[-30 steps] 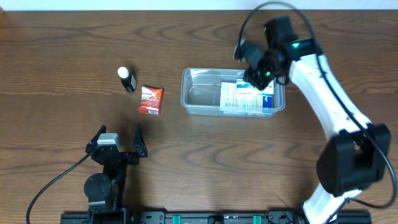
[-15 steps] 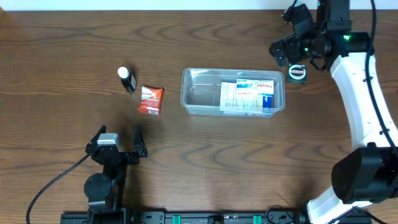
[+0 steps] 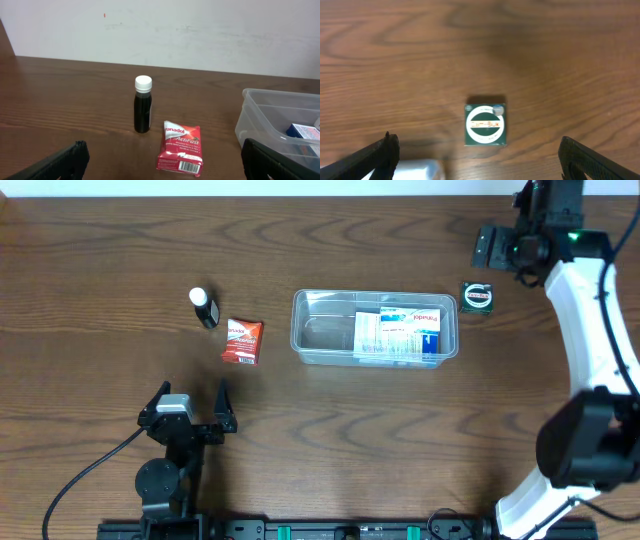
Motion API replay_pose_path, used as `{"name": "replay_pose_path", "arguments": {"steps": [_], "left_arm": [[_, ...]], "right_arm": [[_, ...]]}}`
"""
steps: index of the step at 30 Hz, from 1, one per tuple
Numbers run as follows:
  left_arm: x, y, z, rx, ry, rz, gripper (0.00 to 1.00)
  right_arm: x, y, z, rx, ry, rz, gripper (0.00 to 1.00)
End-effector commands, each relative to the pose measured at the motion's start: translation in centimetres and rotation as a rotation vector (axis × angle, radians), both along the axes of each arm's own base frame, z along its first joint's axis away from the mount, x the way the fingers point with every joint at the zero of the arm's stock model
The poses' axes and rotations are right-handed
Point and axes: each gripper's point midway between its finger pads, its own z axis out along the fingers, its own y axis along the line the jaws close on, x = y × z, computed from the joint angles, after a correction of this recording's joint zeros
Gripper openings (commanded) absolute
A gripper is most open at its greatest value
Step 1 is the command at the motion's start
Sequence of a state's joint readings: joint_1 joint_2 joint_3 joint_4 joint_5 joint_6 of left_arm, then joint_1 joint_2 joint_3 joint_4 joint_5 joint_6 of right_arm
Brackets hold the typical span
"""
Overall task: Pack container
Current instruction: 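Release and raise the right gripper toward the green tin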
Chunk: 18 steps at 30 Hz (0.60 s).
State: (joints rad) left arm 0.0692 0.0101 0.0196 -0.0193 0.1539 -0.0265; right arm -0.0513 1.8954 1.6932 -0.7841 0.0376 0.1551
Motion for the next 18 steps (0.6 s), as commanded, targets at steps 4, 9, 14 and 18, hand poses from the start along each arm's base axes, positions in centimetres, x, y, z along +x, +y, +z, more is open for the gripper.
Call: {"name": "replay_pose_path", "arguments": {"steps": [4, 9, 14, 18], "left_arm": [[-0.1, -0.2, -1.4, -0.01, 0.043, -0.013, 0.98], [-0.1, -0.2, -1.4, -0.01, 0.043, -0.013, 0.98], [-0.1, -0.2, -1.4, -0.01, 0.043, -0.013, 0.98], [-0.1, -0.2, -1.4, -0.01, 0.043, -0.013, 0.98]], "right_arm": [[0.4, -1.2, -5.5, -0.011, 0.099, -0.099, 0.99], [1.3, -1.2, -8.1, -0.016, 0.122, -0.089, 0.99], [1.7, -1.1, -10.2, -0.005, 0.141, -0.108, 0.99], [1.7, -1.1, -11.9, 0.001, 0.166, -0.118, 0.99]]}}
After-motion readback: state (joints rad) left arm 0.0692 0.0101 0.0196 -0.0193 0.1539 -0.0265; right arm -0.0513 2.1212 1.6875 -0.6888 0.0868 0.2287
